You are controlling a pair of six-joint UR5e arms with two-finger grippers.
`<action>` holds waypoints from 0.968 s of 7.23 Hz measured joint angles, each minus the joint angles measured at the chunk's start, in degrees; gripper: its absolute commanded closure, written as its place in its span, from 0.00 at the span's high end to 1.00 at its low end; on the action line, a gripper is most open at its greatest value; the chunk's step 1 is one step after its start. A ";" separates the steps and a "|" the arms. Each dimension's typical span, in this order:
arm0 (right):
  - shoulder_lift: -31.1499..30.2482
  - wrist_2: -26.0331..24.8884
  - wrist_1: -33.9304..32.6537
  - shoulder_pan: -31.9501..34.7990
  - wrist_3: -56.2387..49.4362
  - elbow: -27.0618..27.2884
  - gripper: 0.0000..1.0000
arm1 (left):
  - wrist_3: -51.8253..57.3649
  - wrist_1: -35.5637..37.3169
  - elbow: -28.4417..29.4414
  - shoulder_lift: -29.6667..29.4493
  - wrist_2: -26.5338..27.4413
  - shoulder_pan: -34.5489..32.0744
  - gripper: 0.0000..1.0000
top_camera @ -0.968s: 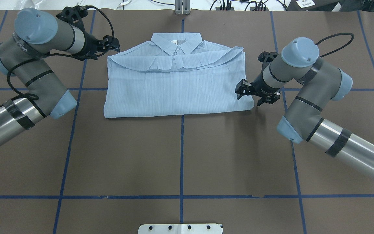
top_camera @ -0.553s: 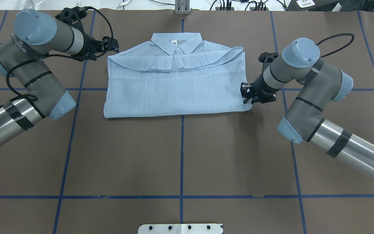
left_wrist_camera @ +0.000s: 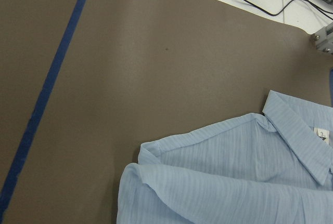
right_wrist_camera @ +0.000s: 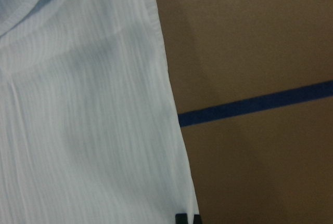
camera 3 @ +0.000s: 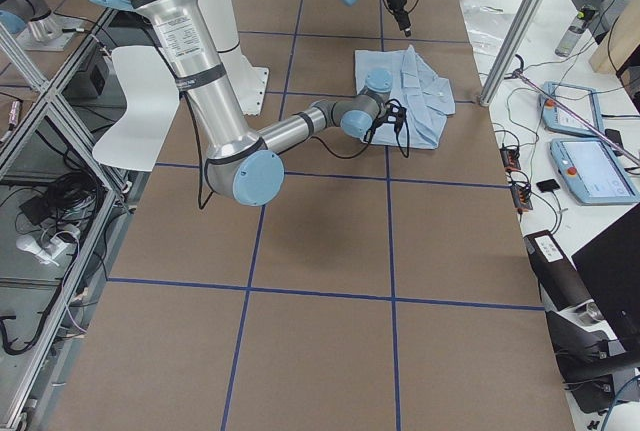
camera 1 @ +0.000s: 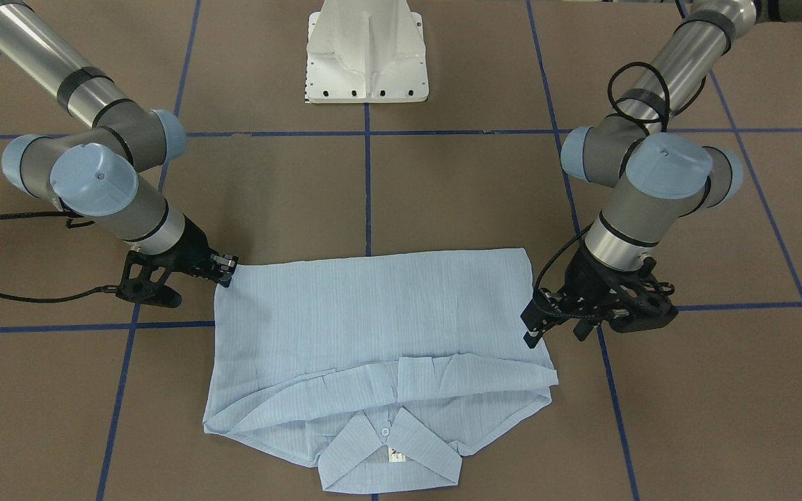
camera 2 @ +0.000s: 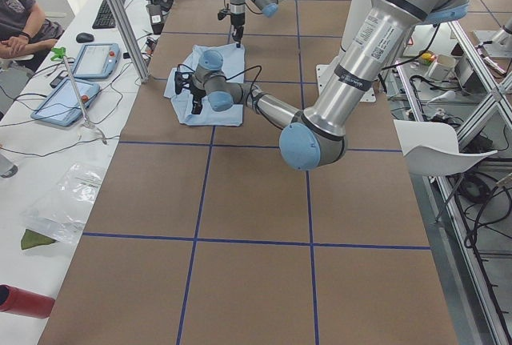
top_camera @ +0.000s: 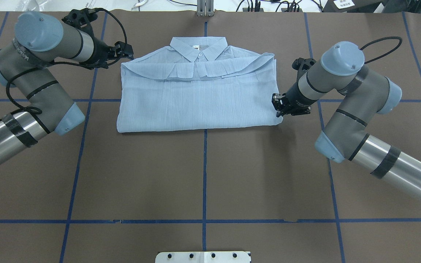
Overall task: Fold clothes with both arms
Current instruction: 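Lower the right gripper to the folded shirt's side edge and grasp it, then drag the folded shirt with the right gripper toward the robot, rotating it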
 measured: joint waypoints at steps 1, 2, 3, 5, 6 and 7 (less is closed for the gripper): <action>-2.68 0.57 0.02 0.03 -0.08 3.37 0.00 | -0.04 0.00 -0.02 0.00 0.00 0.00 1.00; -6.12 1.14 0.04 0.03 -0.12 7.19 0.00 | -0.06 0.00 -0.21 0.03 0.02 0.00 1.00; -10.10 1.42 0.02 0.06 -0.16 11.16 0.00 | -0.07 0.00 -0.62 0.12 0.08 -0.01 1.00; -19.31 1.56 0.12 -0.48 -0.28 20.27 0.00 | -0.30 0.00 -1.13 0.34 0.16 -0.06 1.00; -23.35 1.93 0.19 -1.82 -0.23 24.49 0.00 | -0.49 0.00 -1.28 0.37 0.19 -0.04 1.00; -26.11 2.71 0.28 -4.32 -0.06 27.83 0.00 | -0.66 0.00 -1.43 0.41 0.23 -0.03 1.00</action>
